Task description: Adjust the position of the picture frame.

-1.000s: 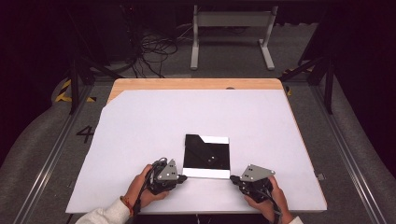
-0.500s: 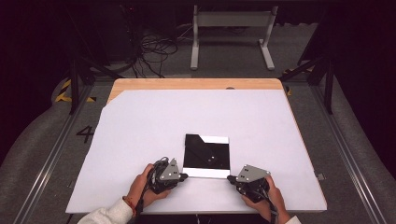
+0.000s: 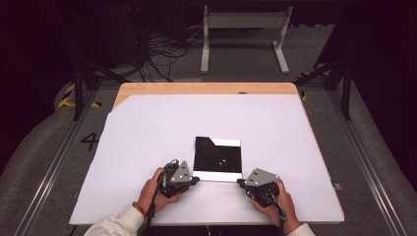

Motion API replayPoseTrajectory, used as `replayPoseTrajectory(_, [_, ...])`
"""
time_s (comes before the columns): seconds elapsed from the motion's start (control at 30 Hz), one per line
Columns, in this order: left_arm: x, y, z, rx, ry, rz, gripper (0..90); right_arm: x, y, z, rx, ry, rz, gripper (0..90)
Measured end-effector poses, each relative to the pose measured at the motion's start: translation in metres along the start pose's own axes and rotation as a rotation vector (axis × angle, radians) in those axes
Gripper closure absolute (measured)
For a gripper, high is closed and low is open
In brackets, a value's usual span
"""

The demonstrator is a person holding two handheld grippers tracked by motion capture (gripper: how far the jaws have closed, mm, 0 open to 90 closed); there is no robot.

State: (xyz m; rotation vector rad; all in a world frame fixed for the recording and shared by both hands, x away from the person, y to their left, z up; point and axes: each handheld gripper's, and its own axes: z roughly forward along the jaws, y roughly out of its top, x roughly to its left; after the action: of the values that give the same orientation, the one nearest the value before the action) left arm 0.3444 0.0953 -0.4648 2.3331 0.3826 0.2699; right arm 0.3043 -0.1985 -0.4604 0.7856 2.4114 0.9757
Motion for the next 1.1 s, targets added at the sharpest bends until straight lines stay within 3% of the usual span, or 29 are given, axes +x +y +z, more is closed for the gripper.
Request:
replayPoseTrajectory(0.27, [0.007, 0.001, 0.004, -0.015, -0.014, -0.016, 90.0, -0.007, 0.002, 0.005, -0.007, -0.007, 0.017, 90.0])
replayPoseTrajectory(0.4, [0.007, 0.004, 0.005, -0.005, -0.001, 0.003, 89.9, -0.008, 0.003, 0.007, -0.005, -0.019, 0.016, 90.0])
replayPoseTrajectory(0.67, [0.007, 0.004, 0.005, -0.008, 0.001, 0.002, 89.9, -0.009, 0.003, 0.007, -0.01, -0.026, 0.025, 90.0])
replayPoseTrajectory(0.97, [0.006, 0.006, 0.006, -0.019, -0.004, -0.015, 89.9, -0.013, 0.002, 0.007, -0.018, -0.002, 0.047, 90.0])
replayPoseTrajectory(1.1, [0.005, 0.008, 0.0, -0.047, -0.012, -0.006, 89.5, -0.013, 0.001, 0.003, -0.026, 0.009, 0.06, 90.0])
